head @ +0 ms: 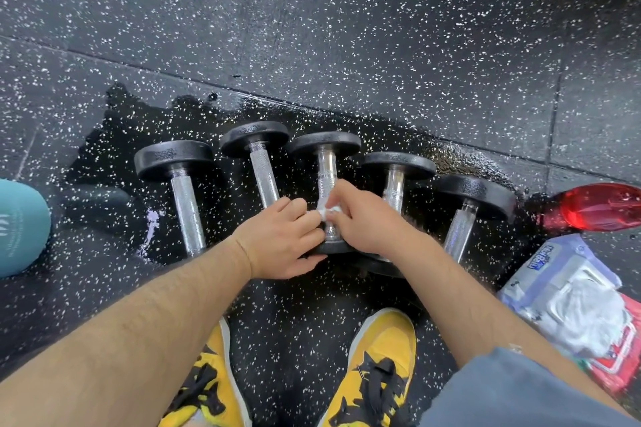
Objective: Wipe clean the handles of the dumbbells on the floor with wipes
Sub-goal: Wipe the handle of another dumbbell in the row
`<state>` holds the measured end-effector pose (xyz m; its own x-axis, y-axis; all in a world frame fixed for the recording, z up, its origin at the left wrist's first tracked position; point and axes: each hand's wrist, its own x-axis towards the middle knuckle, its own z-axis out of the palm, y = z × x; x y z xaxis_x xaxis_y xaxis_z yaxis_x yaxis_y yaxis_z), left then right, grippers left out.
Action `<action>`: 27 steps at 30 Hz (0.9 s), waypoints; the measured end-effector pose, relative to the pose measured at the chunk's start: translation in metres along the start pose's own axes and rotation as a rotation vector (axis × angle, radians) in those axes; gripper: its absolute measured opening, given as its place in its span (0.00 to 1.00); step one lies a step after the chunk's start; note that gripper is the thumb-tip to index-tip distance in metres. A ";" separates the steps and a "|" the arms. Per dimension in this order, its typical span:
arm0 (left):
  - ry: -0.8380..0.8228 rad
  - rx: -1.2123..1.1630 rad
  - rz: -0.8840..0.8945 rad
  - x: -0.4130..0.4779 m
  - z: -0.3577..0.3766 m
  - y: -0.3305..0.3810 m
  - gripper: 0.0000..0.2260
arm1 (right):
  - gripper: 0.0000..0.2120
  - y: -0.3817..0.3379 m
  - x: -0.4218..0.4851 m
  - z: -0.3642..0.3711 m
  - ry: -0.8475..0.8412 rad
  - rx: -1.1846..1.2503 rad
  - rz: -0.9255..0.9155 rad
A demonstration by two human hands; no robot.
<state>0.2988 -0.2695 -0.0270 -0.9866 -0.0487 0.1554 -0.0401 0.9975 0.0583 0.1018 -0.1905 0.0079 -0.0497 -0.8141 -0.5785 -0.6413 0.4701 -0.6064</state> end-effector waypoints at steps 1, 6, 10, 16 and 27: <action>-0.002 0.000 0.001 0.000 0.000 -0.001 0.16 | 0.04 0.001 0.000 0.000 -0.036 -0.034 0.019; -0.015 0.010 0.004 0.001 -0.002 0.000 0.16 | 0.04 0.005 0.002 -0.002 -0.067 -0.011 0.070; -0.015 0.027 0.016 0.000 -0.001 -0.001 0.16 | 0.05 0.005 0.003 -0.007 -0.121 -0.009 0.095; 0.002 0.050 0.024 -0.001 0.003 -0.001 0.17 | 0.02 -0.001 0.001 -0.010 -0.085 0.072 0.032; 0.011 0.071 0.015 0.001 0.003 -0.001 0.20 | 0.11 0.001 0.002 -0.011 -0.149 -0.007 0.027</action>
<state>0.2976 -0.2704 -0.0294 -0.9854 -0.0343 0.1667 -0.0372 0.9992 -0.0143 0.0930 -0.1952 0.0126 0.0469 -0.7414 -0.6695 -0.6469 0.4881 -0.5859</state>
